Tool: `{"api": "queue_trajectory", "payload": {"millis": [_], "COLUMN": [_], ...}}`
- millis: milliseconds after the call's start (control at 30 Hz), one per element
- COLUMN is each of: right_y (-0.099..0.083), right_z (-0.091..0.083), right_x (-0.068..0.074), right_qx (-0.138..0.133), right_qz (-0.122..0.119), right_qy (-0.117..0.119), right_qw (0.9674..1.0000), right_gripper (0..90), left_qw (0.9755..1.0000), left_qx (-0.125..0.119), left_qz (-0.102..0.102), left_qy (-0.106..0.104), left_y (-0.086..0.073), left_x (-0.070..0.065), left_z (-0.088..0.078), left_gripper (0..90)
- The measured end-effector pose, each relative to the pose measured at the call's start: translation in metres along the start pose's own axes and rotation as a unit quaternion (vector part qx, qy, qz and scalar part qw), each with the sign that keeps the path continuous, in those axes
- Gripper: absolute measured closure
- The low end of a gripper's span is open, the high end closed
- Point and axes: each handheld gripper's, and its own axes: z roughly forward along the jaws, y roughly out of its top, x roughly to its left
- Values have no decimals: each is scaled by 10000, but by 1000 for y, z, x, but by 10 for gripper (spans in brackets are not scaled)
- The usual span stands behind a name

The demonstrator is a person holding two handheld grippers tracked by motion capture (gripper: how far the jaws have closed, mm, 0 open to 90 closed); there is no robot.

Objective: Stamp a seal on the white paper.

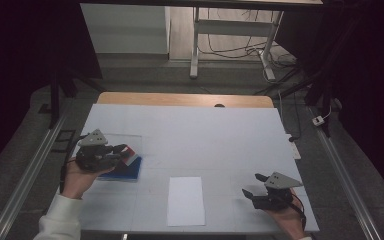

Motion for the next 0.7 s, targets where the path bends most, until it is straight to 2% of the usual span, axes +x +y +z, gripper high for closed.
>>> {"api": "queue_trajectory", "payload": {"millis": [233,400,700], "right_y": [0,0,0], "right_z": [0,0,1], "right_x": [1,0,1], "right_qx": [-18,-14,-15], "right_qz": [17,-5,-8], "right_qy": [-1,8,11], "right_qw": [10000,10000,10000], "right_gripper": [249,249,249], "left_qw": [9998,9993,9982], "left_qx": [-16,57,134], "left_qz": [152,303,436], "left_qy": [-120,-190,-381], "left_y": [6,10,12], "left_x": [-13,-21,-32], "left_z": [3,8,18], "left_gripper": [697,697,697]}}
